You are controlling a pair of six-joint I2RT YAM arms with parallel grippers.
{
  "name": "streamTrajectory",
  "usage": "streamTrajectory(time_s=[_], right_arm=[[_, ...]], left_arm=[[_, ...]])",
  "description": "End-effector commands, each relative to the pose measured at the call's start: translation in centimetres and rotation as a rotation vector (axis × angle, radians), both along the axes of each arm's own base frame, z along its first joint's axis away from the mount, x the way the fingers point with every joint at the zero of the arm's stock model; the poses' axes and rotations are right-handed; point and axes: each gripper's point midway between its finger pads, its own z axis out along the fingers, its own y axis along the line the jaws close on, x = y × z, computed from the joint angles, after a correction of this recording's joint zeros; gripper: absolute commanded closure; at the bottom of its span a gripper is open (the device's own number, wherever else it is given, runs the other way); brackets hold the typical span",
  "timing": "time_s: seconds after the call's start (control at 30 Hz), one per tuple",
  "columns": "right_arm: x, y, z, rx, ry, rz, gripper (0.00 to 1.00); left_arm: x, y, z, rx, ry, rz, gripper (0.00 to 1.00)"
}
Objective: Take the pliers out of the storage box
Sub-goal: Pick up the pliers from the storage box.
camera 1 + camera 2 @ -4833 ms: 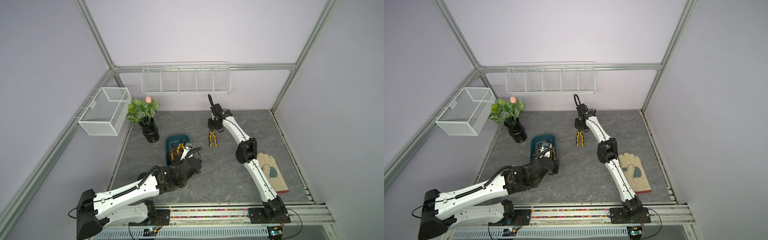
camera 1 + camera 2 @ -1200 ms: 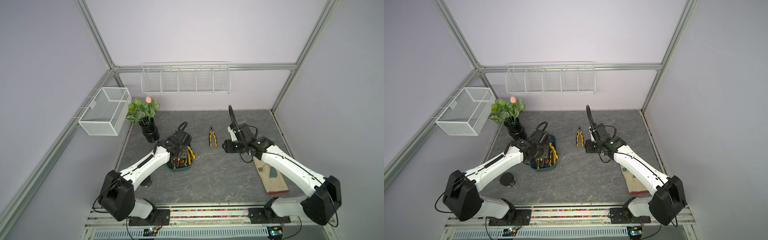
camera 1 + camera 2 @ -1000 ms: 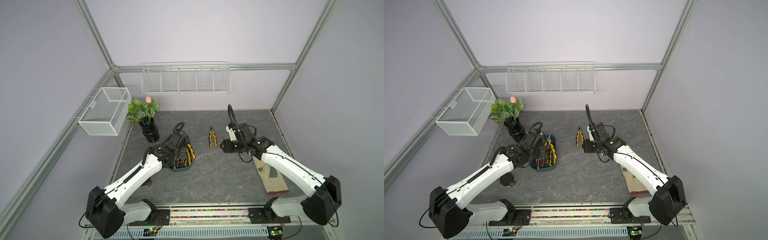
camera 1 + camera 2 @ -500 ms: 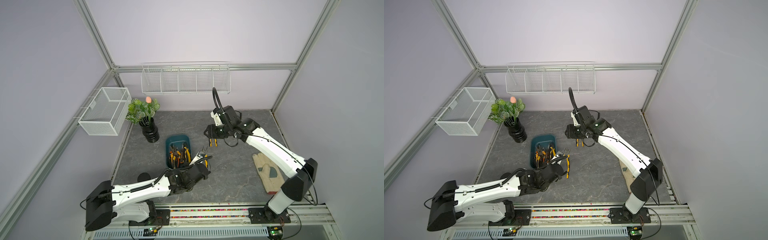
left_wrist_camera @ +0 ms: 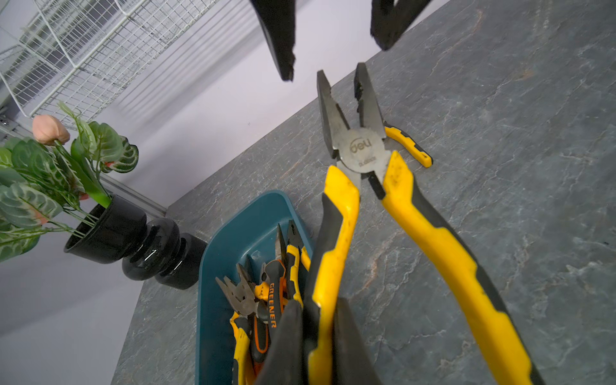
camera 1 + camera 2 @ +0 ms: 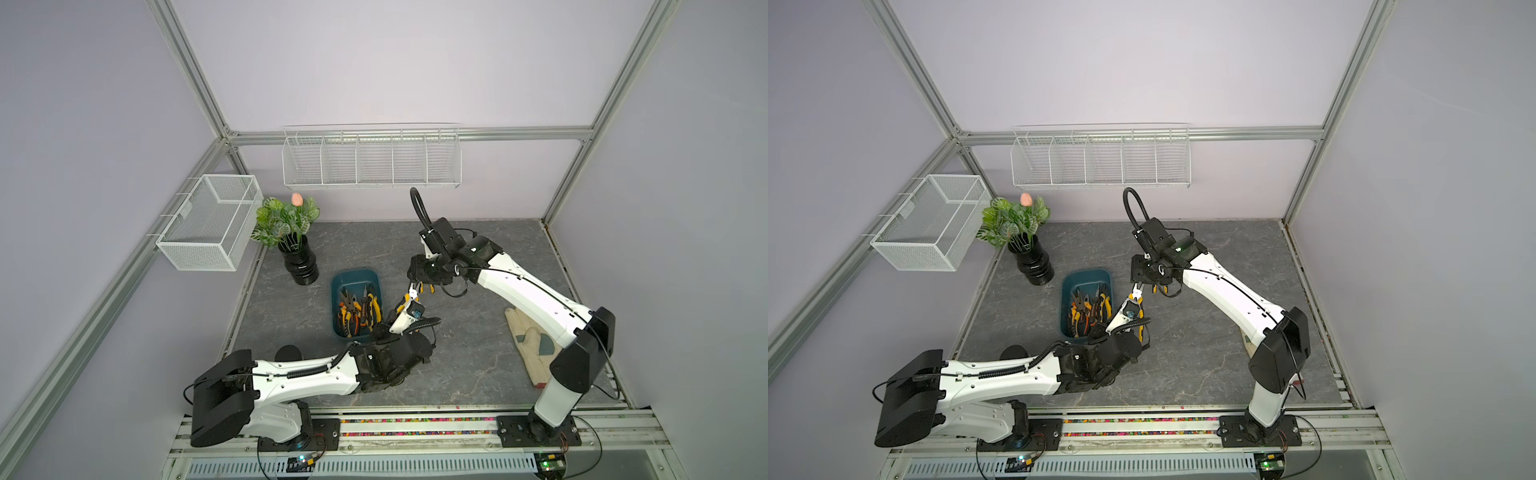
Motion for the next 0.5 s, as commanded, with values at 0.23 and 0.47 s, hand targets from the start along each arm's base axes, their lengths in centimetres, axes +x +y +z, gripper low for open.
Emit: streamTrajectory(time_s=[0.23,0.47], right_arm=[[-1.7,0.3,-1.9,0.083,0.068,-0.035,0.47],[-2.5,-0.2,-2.1,0.126,0.075,-0.076,0.61]], left_arm=[[0.7,-1.0,3.5,-0.090,-0.073,0.055,1.00],[1.1,-1.7,3.1,-0.063,-0.072,0.068,1.00]])
